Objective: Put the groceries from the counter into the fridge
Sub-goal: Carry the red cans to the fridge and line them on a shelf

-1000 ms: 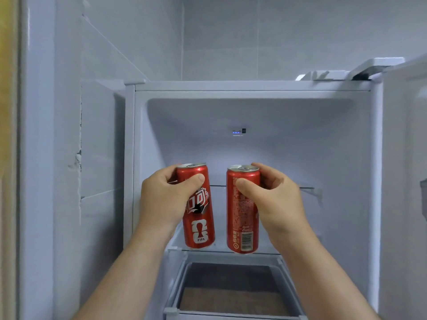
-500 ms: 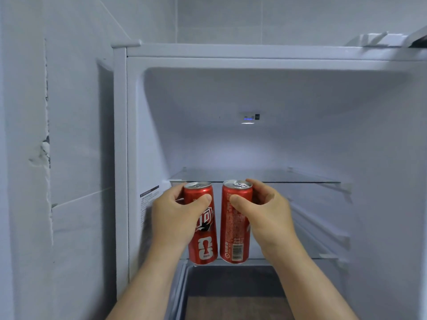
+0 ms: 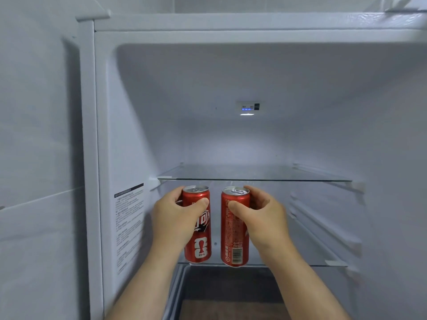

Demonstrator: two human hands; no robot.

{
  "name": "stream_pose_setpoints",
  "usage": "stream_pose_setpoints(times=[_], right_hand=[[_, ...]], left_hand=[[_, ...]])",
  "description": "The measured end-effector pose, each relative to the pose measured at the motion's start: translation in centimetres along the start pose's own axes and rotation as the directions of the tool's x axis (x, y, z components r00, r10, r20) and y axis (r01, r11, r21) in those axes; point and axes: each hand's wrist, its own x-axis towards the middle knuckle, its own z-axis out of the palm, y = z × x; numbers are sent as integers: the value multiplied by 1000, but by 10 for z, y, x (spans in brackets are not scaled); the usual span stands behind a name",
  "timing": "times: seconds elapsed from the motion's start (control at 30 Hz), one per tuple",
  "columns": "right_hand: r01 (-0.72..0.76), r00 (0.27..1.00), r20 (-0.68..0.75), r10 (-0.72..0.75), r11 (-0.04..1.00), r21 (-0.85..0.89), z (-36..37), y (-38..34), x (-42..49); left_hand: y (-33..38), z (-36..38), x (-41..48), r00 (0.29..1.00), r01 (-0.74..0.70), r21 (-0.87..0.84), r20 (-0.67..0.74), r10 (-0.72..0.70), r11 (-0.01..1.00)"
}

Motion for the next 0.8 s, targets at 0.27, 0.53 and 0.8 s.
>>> stream_pose_setpoints(times=[0.27,0.53,0.8], right_hand=[[-12,1000,15,11,999,42,0,17,24],[-6,1000,26,6,1000,16,6,37,43],[5,1000,6,-5,1000,-4,18,49,64]], left_hand=[[-11,18,12,1000,19,40,-1,-19,999],[-20,28,21,999,42,38,-11,-42,998],[-24,35,30,996,76,0,49,-76,997]])
